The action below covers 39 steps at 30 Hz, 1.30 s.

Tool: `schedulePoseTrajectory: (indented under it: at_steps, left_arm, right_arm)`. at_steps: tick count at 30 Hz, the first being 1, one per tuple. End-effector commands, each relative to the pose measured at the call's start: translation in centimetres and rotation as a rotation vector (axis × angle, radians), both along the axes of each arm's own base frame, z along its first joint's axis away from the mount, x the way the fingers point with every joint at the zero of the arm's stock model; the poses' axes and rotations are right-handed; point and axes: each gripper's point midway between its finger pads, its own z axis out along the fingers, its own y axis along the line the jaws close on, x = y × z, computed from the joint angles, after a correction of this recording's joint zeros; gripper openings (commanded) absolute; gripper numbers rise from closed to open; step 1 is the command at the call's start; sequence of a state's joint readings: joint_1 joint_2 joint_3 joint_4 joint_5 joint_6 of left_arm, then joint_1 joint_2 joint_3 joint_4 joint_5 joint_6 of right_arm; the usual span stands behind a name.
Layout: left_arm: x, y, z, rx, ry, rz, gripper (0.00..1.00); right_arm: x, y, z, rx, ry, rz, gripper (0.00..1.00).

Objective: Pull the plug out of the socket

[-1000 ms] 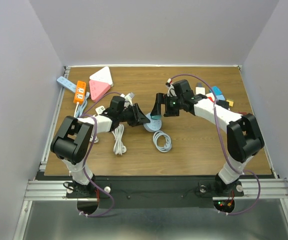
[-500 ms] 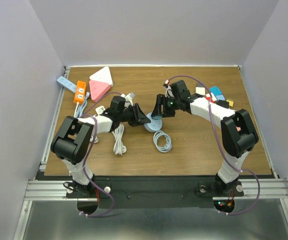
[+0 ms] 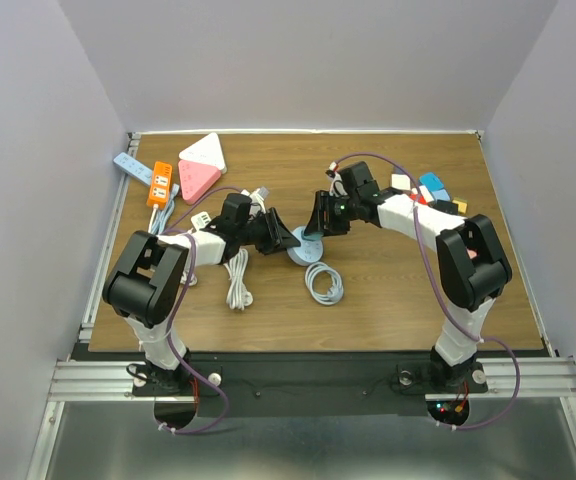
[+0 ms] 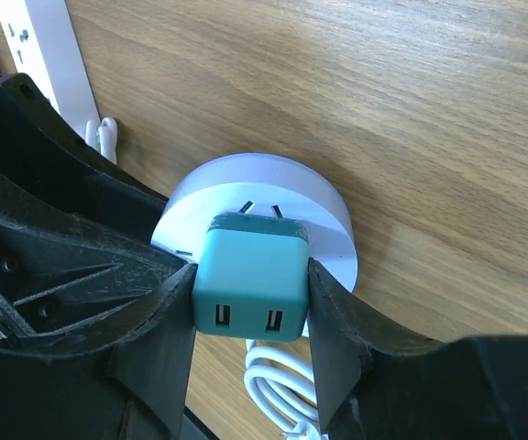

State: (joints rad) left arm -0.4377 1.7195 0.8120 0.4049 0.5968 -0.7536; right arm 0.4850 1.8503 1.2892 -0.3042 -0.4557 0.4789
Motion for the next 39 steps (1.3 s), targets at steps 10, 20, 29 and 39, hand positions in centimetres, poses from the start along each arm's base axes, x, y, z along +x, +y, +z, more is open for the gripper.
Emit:
schedulePoseTrajectory:
  at_steps: [10,20,29,39]
  left_arm:
    - [-0.8,-0.4,-2.9,0.026,-0.001,-0.033,0.00]
    - [-0.5,0.4,-3.9,0.049,0.006,-0.010,0.00]
    - [0.1,0.6,-2.5,0.029,-0.018,0.001,0.00]
    - [2.7,2.5,1.2,-0.014,-0.091,0.032,0.00]
  right_arm:
    - [-0.3,0.0,9.3,0.141,-0.118,0.004,0.00]
    - [-1.0,-3.4,12.0,0.252,-0.062,0.051,0.00]
    - [3.1,-9.1,12.6,-0.017,-0.270,-0.285,0.00]
    - [12.8,-27.8,10.9,-0.516,-0.384,-0.926,0.00]
